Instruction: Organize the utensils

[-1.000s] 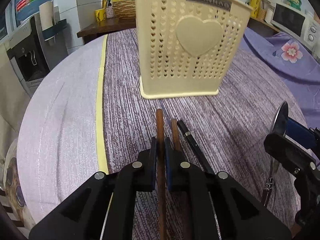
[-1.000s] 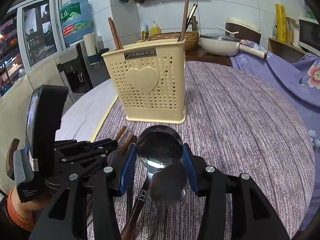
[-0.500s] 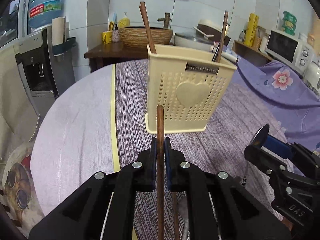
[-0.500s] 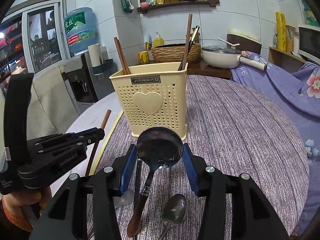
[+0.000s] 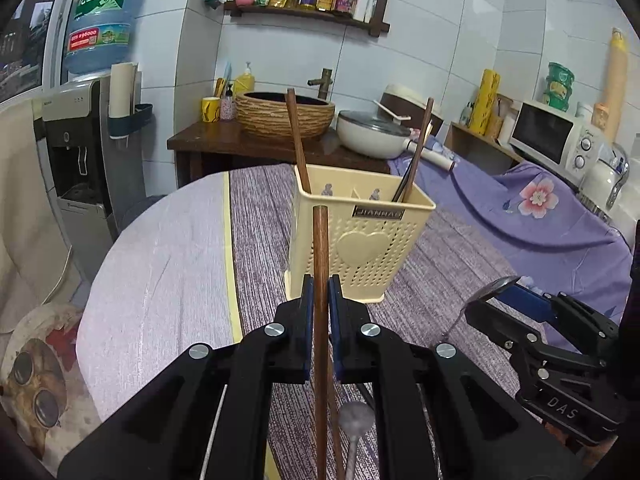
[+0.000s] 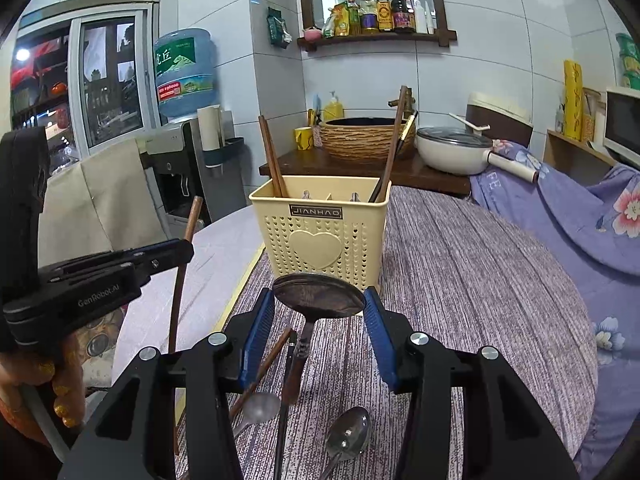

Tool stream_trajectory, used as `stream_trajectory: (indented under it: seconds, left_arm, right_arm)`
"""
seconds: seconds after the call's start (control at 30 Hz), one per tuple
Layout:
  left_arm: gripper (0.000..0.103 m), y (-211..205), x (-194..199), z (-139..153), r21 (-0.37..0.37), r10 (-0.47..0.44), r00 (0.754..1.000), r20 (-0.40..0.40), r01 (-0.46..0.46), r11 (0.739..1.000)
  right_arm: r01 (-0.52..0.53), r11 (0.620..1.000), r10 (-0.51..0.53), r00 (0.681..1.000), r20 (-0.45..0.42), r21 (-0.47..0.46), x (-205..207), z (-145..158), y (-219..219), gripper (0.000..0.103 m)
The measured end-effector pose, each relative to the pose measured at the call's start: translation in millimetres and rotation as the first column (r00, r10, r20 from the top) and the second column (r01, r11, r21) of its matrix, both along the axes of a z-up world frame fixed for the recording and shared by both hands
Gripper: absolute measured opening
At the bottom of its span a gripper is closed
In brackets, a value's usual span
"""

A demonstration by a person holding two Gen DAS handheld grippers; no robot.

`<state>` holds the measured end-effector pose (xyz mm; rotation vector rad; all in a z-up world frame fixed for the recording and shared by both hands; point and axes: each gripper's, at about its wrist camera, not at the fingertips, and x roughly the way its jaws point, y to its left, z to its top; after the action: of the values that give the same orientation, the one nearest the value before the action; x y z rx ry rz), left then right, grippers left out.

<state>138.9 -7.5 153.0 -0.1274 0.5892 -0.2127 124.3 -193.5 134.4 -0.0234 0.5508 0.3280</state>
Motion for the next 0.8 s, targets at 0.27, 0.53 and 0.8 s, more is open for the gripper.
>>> stream_trajectory:
  seconds: [0.27, 0.53, 0.8]
  left_arm:
    - [0.008, 2.6, -2.1, 9.4, -0.002, 0.004, 1.0, 0.014, -0.004, 1.0]
    - [0.008, 5.1, -1.4, 6.6, -0.008, 0.015, 1.0, 0.006, -0.015, 1.0]
    - [0.008, 5.0, 0.2, 5.1, -0.011, 0.012, 1.0, 0.002, -0.012, 1.0]
  right_arm:
    - [-0.014, 1.0, 0.013, 1.0, -0.02, -0.016, 6.0, -0.6, 0.1, 0.008]
    - [0.02, 0.999, -0.018, 0.998, -0.06, 0.031, 14.2, -13.2, -11.7, 0.052]
    - [0.101, 0.994, -0.109, 0.961, -0.255, -0.048, 11.3, -63.0, -16.7, 0.053]
